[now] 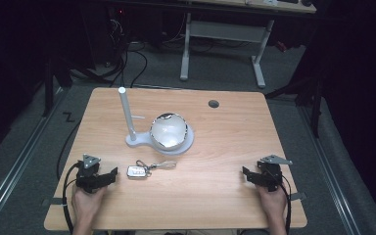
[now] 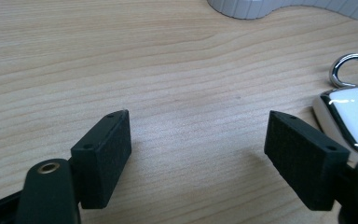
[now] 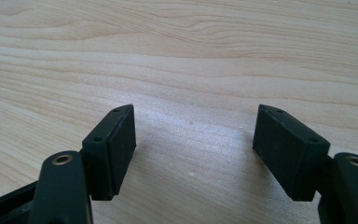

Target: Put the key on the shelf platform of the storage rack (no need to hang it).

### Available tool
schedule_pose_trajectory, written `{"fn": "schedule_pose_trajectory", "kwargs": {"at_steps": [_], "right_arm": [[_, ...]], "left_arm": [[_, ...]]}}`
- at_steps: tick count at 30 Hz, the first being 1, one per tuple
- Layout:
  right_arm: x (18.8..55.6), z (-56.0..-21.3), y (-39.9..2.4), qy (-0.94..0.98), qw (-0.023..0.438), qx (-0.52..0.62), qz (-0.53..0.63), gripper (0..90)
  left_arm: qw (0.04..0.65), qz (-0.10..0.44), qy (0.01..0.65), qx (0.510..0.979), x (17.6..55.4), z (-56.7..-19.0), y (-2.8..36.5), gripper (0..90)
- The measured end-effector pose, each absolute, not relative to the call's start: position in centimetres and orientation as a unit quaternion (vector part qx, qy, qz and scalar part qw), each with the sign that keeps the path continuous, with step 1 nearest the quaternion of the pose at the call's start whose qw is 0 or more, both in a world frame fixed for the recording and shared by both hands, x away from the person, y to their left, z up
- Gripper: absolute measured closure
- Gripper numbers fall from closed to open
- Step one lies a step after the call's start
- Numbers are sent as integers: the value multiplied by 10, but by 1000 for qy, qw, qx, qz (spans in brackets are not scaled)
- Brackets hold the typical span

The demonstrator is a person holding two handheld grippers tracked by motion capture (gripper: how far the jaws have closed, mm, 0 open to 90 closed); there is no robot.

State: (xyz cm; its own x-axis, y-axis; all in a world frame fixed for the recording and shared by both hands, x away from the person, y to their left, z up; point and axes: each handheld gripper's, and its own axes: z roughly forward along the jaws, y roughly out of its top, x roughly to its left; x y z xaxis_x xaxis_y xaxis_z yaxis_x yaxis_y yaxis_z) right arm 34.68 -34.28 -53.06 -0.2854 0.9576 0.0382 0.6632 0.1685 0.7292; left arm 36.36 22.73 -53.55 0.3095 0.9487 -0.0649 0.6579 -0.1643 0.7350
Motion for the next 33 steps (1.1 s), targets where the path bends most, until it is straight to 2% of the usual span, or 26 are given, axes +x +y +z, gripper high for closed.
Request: {"fn": "schedule_pose_trajectory", "kwargs": {"at_steps": [18, 33], "right_arm": [[347, -531, -343, 731, 223, 554, 330, 303], [347, -531, -343, 731, 224, 555, 329, 303]], "left_arm": [[380, 180, 526, 739, 355, -523, 219, 178], [383, 175, 467, 778, 352, -510, 187, 156]]}}
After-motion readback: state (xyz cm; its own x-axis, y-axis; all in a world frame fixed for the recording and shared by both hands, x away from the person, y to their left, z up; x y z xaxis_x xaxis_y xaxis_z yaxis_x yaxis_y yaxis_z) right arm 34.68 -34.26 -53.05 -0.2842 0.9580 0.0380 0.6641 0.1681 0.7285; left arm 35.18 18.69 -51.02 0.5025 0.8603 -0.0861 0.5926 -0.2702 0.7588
